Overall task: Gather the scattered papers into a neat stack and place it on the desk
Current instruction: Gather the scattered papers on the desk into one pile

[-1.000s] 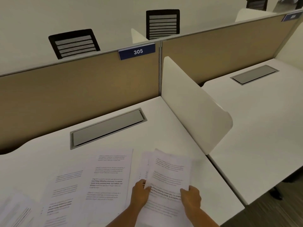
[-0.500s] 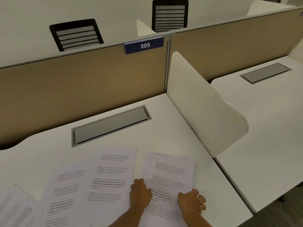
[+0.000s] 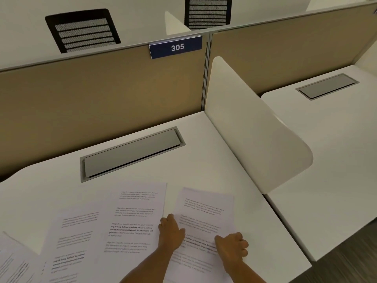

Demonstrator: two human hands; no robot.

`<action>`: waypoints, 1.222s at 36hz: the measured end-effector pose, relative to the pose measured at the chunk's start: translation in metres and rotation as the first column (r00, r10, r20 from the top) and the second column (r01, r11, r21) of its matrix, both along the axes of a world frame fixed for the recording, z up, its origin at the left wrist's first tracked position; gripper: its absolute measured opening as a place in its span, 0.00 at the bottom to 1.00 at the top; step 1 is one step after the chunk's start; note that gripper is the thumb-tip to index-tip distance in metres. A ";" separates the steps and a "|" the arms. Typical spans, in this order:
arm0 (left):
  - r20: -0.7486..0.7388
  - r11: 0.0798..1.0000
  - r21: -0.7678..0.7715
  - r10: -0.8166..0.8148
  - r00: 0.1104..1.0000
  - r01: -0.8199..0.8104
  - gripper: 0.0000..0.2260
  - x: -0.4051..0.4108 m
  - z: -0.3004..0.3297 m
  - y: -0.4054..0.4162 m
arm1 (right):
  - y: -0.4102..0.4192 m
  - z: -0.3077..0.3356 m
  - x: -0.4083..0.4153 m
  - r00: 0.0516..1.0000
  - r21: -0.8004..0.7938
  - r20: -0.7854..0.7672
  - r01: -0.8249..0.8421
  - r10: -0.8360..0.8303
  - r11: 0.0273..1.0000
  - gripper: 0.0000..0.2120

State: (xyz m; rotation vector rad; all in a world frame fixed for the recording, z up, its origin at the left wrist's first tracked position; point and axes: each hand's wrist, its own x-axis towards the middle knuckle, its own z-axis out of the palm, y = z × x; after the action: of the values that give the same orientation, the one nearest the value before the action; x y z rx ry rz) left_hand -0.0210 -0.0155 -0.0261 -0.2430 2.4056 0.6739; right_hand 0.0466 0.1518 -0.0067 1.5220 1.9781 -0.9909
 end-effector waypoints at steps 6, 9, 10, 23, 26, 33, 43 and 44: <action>0.049 0.997 0.011 0.077 0.996 -0.077 0.32 0.003 0.001 -0.003 | -0.005 -0.003 0.001 0.999 -0.045 -0.001 0.034 -0.034 0.998 0.33; 0.068 0.995 0.013 0.101 0.993 -0.102 0.28 0.005 0.001 -0.005 | -0.007 -0.004 0.004 0.999 -0.071 -0.007 0.050 -0.050 0.996 0.32; 0.068 0.992 0.035 0.116 0.991 -0.118 0.26 0.006 0.001 -0.006 | -0.007 -0.004 0.005 0.999 -0.078 -0.005 0.052 -0.053 0.996 0.32; 0.196 0.810 0.527 0.178 0.964 -0.257 0.17 0.024 0.027 -0.022 | -0.003 -0.005 0.025 0.997 -0.142 -0.043 0.052 -0.059 0.988 0.35; 0.181 0.793 0.557 0.176 0.968 -0.248 0.18 0.027 0.038 -0.027 | 0.000 -0.001 0.026 0.985 -0.206 -0.146 0.065 -0.096 0.976 0.33; 0.179 0.736 0.633 0.161 0.971 -0.239 0.18 0.033 0.067 -0.049 | 0.005 0.008 0.030 0.937 -0.439 -0.307 0.013 -0.164 0.898 0.24; 0.282 0.649 0.680 0.198 0.939 -0.341 0.17 0.048 0.102 -0.094 | -0.015 0.010 0.034 0.920 -0.777 -0.309 -0.100 -0.239 0.621 0.25; 0.279 0.643 0.678 0.222 0.934 -0.356 0.17 0.048 0.104 -0.099 | -0.018 0.013 0.035 0.924 -0.801 -0.303 -0.113 -0.234 0.587 0.24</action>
State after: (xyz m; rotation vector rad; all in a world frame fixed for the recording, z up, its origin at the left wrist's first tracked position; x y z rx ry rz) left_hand 0.0272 -0.1145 0.0782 -0.3347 1.7619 1.6244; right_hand 0.0814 0.1338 0.0061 0.8876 1.2915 -1.9982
